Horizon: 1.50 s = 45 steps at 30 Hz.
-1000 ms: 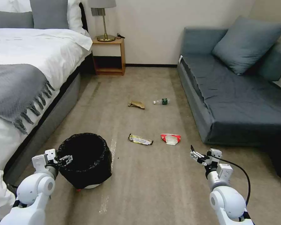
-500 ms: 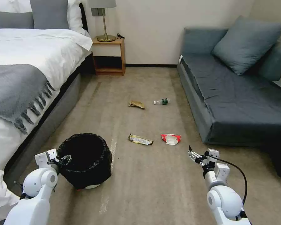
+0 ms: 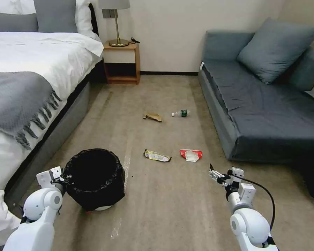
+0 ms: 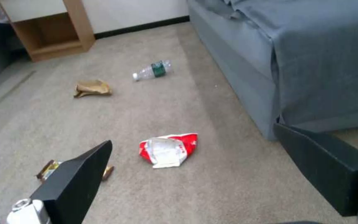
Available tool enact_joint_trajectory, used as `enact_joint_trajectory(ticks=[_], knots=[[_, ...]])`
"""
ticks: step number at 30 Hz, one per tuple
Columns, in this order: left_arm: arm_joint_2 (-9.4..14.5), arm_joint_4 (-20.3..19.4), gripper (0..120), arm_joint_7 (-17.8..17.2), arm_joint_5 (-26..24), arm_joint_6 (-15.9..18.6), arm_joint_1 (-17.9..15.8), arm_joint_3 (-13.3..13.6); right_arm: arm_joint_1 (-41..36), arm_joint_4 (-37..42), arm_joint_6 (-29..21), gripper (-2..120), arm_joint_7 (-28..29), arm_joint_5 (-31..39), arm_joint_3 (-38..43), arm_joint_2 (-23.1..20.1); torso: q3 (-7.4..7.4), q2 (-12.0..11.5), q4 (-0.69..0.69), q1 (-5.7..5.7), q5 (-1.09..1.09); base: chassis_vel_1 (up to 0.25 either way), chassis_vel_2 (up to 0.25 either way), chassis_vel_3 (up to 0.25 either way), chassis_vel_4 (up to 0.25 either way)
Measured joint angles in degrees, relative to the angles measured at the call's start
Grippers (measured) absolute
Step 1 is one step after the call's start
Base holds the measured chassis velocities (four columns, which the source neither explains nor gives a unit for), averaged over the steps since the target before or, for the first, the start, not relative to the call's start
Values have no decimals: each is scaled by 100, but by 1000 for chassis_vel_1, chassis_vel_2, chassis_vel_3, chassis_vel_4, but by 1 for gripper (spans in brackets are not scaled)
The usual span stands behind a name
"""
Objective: Pick up the trash bin, then pick up the garbage on the floor and place it into the trash bin.
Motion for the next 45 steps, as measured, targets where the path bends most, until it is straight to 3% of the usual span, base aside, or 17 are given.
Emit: enact_joint_trajectory(ticks=[13,16,21,45], knots=[[-85,-1087,3,-29,1083,-289,487,-162,-25,169,9,100,-21,210,-12,-21,0,0,3,0,7,0,0,0,0],[-141,-1290,3,-15,1741,-551,695,-201,-60,222,70,100,-32,264,16,-56,0,0,4,0,8,0,0,0,0],[-194,-1287,3,41,2403,-934,840,-213,-109,245,95,100,-40,310,55,-64,0,0,4,0,10,0,0,0,0],[-432,-1194,3,151,3033,-1575,1103,-191,-166,218,220,100,-227,391,89,-35,0,0,3,0,8,0,0,0,0]])
